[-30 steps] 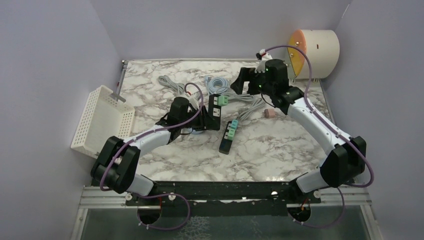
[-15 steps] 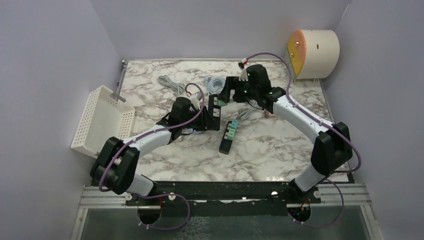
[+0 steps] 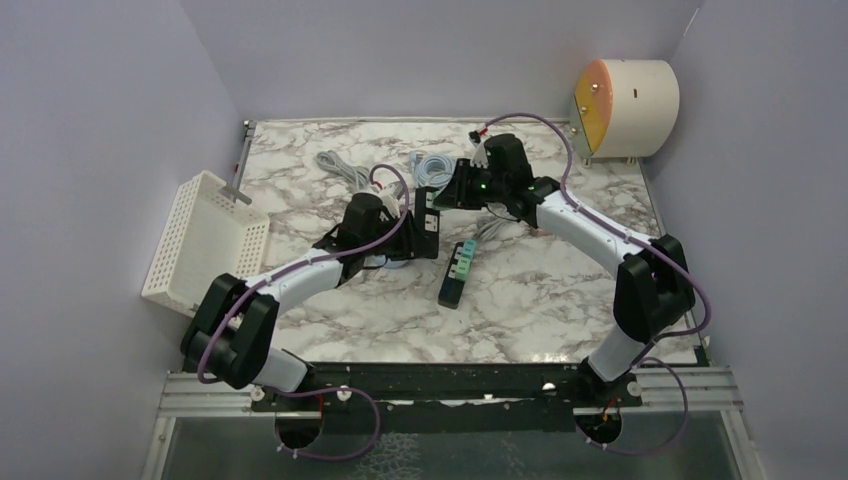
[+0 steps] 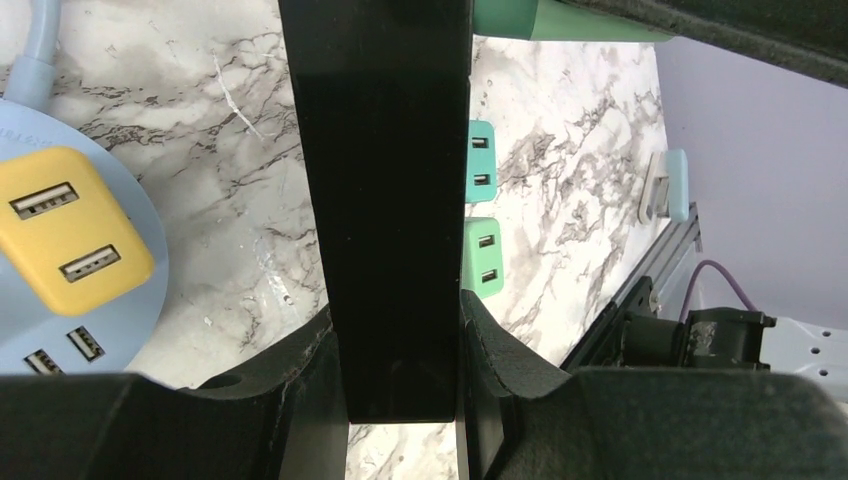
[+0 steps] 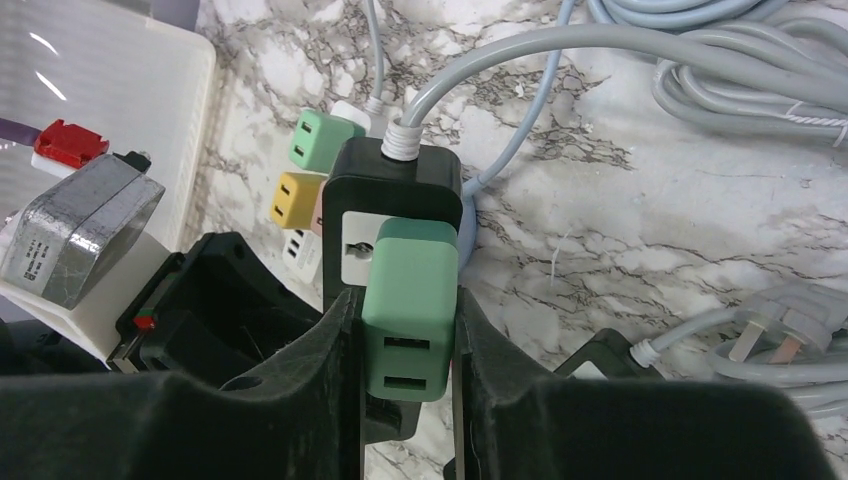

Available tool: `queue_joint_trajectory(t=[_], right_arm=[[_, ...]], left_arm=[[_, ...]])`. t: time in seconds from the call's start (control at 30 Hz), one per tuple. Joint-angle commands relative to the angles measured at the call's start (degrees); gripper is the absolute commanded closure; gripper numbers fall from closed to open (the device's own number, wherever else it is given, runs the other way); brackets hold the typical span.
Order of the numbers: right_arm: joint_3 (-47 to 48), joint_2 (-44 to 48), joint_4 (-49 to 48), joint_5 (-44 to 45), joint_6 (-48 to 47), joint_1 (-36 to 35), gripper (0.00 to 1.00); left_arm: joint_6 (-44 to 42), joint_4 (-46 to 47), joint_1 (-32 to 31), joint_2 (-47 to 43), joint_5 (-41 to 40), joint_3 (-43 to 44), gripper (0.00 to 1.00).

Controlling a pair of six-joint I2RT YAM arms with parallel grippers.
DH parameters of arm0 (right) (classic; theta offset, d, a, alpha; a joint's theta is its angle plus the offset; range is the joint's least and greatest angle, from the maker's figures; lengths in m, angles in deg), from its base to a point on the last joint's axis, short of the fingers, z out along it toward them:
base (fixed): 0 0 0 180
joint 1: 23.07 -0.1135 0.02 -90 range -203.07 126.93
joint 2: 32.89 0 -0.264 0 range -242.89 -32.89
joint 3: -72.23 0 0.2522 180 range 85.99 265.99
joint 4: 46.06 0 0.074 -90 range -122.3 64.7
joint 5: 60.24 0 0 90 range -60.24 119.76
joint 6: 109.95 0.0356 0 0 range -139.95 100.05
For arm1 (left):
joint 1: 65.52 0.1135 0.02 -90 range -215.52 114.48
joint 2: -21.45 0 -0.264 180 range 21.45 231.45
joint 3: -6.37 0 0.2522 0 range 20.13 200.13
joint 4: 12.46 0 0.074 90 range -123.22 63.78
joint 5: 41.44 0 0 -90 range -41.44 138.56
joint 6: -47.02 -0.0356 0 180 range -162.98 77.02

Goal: Pull the plug off the socket

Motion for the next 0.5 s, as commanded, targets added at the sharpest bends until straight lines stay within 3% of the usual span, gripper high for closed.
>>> queue_joint_trajectory(t=[0.0,0.47], right_arm=[[2.06,0.08,-0.59,-3.61,-0.40,-0.68,0.99],[8.17,13.55,12.00,-3.09,-1.64,0.19,0.99]], left_arm=[[-0.77,2.39,-0.41,-2.09,-0.93,0.47,1.00],[2.34,-3.85,-0.06,0.96,-8.84,1.57,1.00]])
